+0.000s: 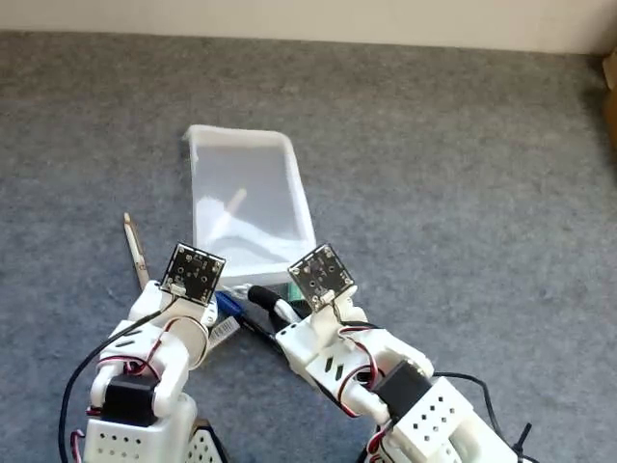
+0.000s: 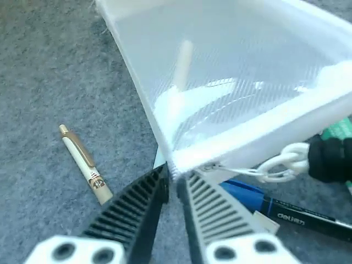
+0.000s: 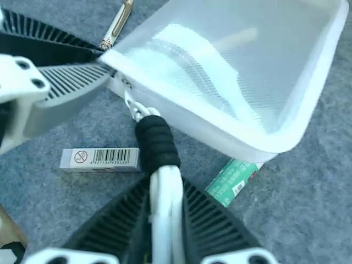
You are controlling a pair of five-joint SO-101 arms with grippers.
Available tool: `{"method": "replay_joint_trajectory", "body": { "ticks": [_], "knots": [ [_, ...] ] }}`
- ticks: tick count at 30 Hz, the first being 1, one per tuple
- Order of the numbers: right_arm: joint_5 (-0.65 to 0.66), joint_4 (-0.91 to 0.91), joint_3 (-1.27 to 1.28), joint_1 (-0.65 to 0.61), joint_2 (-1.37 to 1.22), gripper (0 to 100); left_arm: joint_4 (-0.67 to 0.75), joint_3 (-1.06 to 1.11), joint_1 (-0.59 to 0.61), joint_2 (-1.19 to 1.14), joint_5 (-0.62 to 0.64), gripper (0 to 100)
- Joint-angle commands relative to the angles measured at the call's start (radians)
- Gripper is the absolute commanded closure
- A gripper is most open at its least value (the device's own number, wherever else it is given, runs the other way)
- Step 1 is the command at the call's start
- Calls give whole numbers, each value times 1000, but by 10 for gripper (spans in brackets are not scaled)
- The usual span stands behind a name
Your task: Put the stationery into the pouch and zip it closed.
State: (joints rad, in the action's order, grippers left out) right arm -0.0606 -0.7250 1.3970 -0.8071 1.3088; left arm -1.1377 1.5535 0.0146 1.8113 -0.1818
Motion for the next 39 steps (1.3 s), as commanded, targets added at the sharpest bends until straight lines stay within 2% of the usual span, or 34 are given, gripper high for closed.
{"method": "replay_joint_trajectory", "body": {
  "ticks": [1, 15, 24, 30, 34, 39],
  "knots": [
    [-8, 21, -22, 76, 28, 994, 20, -61, 24, 12, 11, 993],
    [-5, 21, -27, 278, 28, 994, 18, -73, 30, 10, 12, 994],
    [-9, 21, -64, 401, 30, 994, 23, -74, 185, 10, 95, 994],
    [-12, 21, -71, 489, 30, 994, 21, -74, 205, 10, 95, 994],
    [-75, 21, -82, 550, 30, 994, 23, -74, 226, 10, 97, 994],
    [-86, 21, -102, 564, 30, 994, 23, -71, 242, 12, 97, 994]
  ]
}}
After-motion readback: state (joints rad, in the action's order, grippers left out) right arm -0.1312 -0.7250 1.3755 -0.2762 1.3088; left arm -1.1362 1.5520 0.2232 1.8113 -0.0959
